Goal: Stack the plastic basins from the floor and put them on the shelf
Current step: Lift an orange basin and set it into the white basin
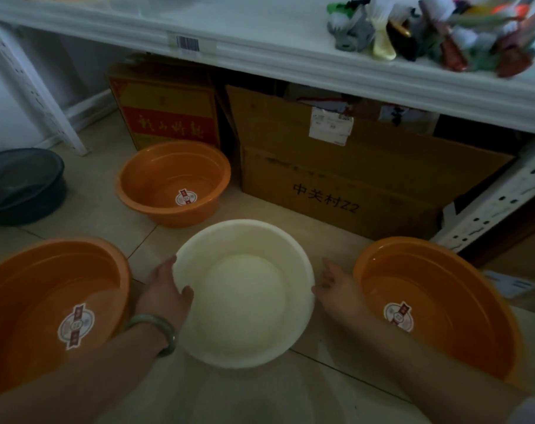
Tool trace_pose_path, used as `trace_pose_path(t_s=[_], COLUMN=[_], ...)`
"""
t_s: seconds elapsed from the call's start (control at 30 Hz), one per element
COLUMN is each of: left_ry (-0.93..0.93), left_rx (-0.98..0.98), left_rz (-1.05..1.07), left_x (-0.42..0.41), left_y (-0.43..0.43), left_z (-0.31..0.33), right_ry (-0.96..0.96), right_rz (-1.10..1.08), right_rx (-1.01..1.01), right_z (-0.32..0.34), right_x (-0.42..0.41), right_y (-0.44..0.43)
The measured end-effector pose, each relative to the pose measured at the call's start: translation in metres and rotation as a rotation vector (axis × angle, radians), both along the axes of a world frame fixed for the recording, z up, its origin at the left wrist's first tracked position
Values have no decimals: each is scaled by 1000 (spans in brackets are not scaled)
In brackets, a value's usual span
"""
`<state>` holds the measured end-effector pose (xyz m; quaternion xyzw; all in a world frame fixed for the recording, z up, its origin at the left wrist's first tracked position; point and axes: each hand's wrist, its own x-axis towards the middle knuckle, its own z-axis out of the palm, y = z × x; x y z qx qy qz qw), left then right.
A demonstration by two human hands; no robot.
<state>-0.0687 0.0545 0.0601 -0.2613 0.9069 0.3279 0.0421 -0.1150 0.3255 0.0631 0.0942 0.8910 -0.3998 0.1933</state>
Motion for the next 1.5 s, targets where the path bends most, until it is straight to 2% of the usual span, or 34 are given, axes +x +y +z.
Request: trace_pose_path(t_s=[0.07, 0.2, 0.37, 0.5, 0.73, 0.87, 0.97, 1.07, 1.2, 1.5], left_ry=[41, 109, 76, 69, -4, -11, -105, -179, -165, 25], left_rx=[-71, -33, 139, 279, 179, 126, 109, 121, 155, 205], left_rz=[-60, -275, -423, -454, -572, -570, -513, -495, -467, -441], left_x=[-11, -34, -57, -62, -65, -72, -73, -75, -77, -78], left_y=[18, 65, 136, 192, 260, 267, 271, 270, 264, 230], left_z=[10, 22, 21, 14, -6, -19, -22, -26, -26, 21], right_ry=[98, 213, 215, 236, 270, 336, 250, 97, 86, 304], right_rz=[-19, -135, -328, -492, -640, -694, -651, -668, -685, -763], right_rx=[-21, -14, -38, -6, 68, 204, 345, 259, 216, 231], right_z=[9, 18, 17, 11, -3, -15, -25, -30, -29, 11], right_x=[-1, -6, -4, 7, 32, 49, 59, 60, 55, 39], right_y=[13, 56, 116, 156, 226, 254, 267, 272, 273, 242])
